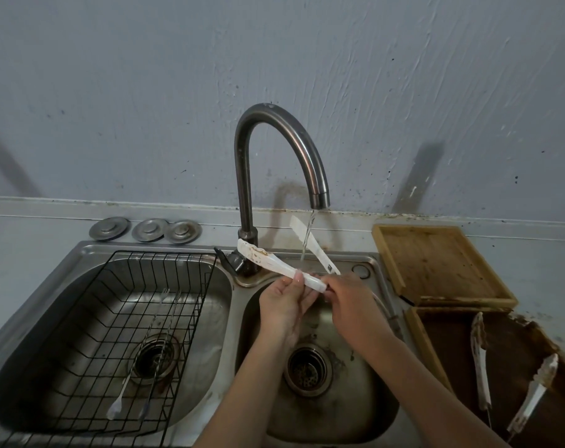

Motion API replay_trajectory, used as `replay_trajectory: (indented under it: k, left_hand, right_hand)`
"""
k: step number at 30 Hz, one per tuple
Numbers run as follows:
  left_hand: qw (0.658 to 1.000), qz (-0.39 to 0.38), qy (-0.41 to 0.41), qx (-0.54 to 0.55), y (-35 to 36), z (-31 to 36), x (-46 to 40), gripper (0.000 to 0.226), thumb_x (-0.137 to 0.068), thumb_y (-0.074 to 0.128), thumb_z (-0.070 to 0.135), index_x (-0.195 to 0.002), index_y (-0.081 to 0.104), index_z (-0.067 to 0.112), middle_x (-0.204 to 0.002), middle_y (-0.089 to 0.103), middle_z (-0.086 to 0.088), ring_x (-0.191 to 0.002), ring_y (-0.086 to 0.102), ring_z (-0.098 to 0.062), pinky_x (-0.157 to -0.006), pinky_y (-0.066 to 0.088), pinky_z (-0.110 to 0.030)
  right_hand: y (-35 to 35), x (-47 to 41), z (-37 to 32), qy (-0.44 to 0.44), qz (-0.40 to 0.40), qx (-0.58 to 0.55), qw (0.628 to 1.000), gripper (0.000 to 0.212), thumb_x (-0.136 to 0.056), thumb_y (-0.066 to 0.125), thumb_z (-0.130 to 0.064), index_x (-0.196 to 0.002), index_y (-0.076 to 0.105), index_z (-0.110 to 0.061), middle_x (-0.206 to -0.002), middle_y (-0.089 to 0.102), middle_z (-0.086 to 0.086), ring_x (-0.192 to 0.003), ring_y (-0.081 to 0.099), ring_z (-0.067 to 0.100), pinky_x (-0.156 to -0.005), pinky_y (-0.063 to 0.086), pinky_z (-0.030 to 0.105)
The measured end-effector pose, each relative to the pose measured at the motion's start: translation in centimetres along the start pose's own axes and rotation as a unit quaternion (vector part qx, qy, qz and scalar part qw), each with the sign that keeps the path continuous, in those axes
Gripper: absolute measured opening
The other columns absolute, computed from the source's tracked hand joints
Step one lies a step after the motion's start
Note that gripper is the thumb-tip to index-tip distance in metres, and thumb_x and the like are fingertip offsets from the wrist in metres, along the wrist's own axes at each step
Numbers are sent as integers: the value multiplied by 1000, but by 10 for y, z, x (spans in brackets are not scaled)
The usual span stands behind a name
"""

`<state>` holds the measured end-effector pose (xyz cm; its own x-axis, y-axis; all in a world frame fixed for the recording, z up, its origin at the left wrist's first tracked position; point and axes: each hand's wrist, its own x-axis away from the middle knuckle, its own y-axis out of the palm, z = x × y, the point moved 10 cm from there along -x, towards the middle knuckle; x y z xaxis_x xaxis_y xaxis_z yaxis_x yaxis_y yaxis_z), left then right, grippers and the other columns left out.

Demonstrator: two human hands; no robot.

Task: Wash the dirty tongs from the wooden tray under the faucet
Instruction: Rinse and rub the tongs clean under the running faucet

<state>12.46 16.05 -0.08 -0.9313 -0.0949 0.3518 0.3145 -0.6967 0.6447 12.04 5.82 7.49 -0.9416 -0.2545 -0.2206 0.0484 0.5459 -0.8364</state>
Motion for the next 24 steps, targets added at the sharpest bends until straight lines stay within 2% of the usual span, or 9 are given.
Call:
replay_trajectory:
  k: [3, 5, 9, 12, 18, 22, 24]
  left_hand:
    - [1000, 3, 21, -8, 3, 4, 2, 12, -93, 50, 1, -90, 59, -5, -75, 68, -15, -54, 68, -13, -61, 59, -24]
    - [999, 10, 30, -12, 4, 5, 3, 10, -93, 51, 2, -88, 59, -2, -76, 67, -14, -53, 67, -11, -58, 58, -22]
    - [999, 26, 45, -5, 2, 13, 1, 10, -92, 52, 2, -83, 57, 1, -62, 67, -7, -44, 61, -8, -49, 54, -19]
    - [998, 36, 52, -10, -1, 21, -2, 11, -92, 53, 3, -83, 58, 1, -60, 68, -6, -48, 63, -8, -50, 55, -19]
    - [997, 23, 61, -46, 1, 34, 2, 10, -93, 52, 3, -96, 58, -4, -78, 65, -16, -52, 67, -9, -50, 56, -19]
    - [993, 28, 77, -90, -2, 39, 0, 15, -93, 54, 4, -100, 60, -7, -79, 65, -17, -50, 65, -7, -49, 54, -17]
    - [988, 38, 93, -118, -7, 42, -2, 15, -91, 56, 4, -100, 61, -7, -77, 64, -17, -47, 61, -7, -52, 54, -17]
  right_hand:
    - [5, -3, 10, 31, -2, -42, 999, 16, -89, 53, -10, -100, 63, -15, -87, 59, 2, -76, 52, 10, -62, 35, 12]
    - [5, -6, 11, 41, 2, -67, 997, 12, -89, 55, -11, -97, 63, -12, -80, 60, 0, -70, 54, 11, -61, 39, 19]
    - [2, -12, 2, 33, 14, -91, 995, 9, -89, 55, -13, -89, 63, -12, -59, 50, -12, -52, 47, 3, -51, 35, 14]
    - [3, -17, -4, 30, 13, -123, 992, 12, -89, 53, -13, -84, 63, -14, -55, 50, -13, -51, 50, -2, -51, 38, 12]
    - [8, -18, -6, 42, 12, -162, 986, 16, -90, 52, -16, -76, 59, -19, -55, 52, -8, -47, 43, 3, -48, 36, 16]
    - [16, -17, -6, 45, 8, -175, 984, 20, -93, 48, -21, -80, 61, -13, -58, 54, -3, -49, 41, 4, -47, 33, 17]
    - [19, -17, -7, 49, -1, -179, 983, 20, -94, 46, -20, -80, 59, -13, -55, 49, -6, -46, 40, 4, -47, 34, 16]
